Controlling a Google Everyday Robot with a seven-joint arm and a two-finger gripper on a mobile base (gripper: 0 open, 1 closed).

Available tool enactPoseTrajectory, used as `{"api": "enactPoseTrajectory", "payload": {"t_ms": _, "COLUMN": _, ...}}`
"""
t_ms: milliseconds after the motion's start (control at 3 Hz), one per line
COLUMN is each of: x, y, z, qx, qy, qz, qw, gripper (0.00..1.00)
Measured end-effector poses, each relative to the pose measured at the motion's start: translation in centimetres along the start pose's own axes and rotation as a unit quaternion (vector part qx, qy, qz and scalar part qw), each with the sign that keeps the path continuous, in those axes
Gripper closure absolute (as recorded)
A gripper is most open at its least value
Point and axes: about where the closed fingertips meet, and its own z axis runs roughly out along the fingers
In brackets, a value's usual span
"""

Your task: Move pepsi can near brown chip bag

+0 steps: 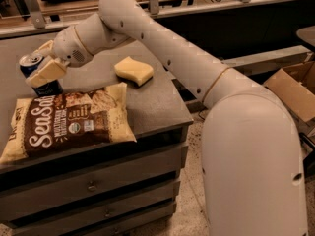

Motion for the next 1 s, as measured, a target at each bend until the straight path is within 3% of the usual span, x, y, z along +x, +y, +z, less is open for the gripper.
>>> {"api": "enactPoseTrajectory", "payload": {"t_ms": 333, "x": 0.0, "y": 0.1, "z": 0.2, "qx": -0.002, "qy": 0.0, "qz": 0.0, "qw": 1.0, "gripper": 0.0}}
{"api": "enactPoseTrajectory", "payload": {"t_ms": 667, "x": 0.0, "y": 0.1, "z": 0.3, "qx": -0.003, "qy": 0.0, "qz": 0.0, "qw": 1.0, "gripper": 0.0}}
{"api": "enactPoseTrajectory", "payload": {"t_ms": 1000, "x": -1.8, "y": -0.5, "z": -0.8, "qx": 0.008, "qy": 0.008, "qz": -0.009, "qw": 0.9999, "gripper": 0.0}}
